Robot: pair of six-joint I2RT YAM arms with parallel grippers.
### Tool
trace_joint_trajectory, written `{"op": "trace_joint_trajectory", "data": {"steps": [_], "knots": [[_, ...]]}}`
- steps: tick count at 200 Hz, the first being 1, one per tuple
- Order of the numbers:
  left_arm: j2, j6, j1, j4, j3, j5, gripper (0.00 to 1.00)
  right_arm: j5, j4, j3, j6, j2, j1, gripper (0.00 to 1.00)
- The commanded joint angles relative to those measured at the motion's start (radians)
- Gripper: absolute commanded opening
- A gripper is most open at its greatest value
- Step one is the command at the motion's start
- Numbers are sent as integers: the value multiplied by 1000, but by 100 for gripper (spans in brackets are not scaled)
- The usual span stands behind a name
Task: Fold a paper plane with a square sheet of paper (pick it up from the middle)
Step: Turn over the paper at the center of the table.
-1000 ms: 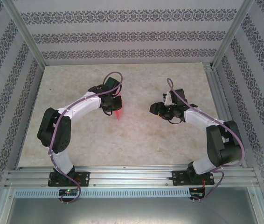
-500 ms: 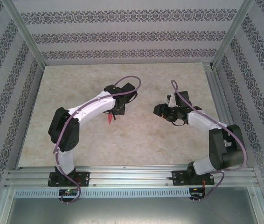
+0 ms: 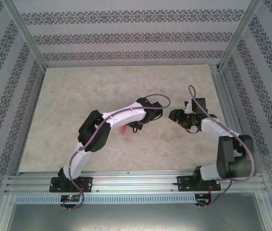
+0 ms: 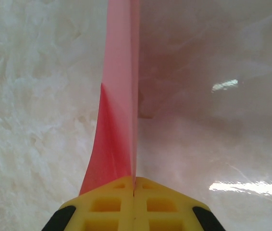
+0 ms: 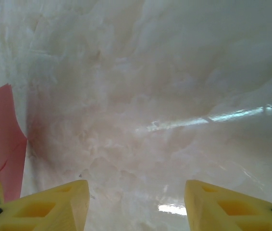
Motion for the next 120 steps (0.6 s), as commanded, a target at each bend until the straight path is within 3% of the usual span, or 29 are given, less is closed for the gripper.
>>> {"op": "trace_joint_trajectory", "data": {"steps": [1, 38, 54, 71, 95, 120], "knots": [[58, -17, -49, -68, 82, -19, 2, 5, -18, -11, -43, -25, -30, 56], [79, 46, -86, 24, 149, 162, 39, 7, -65, 22, -73, -30, -34, 59], [45, 73, -88, 83, 157, 278, 42, 14, -83, 39, -80, -35, -36, 60], [-36, 91, -88, 164, 136, 370, 57, -4, -92, 50, -80, -35, -35, 60], [-202, 71, -67, 291, -6, 346, 60, -69, -68, 63, -53, -22, -6, 57], [-377, -3, 65, 464, -288, 406, 59, -68, -58, 113, -22, 24, 114, 56]]}}
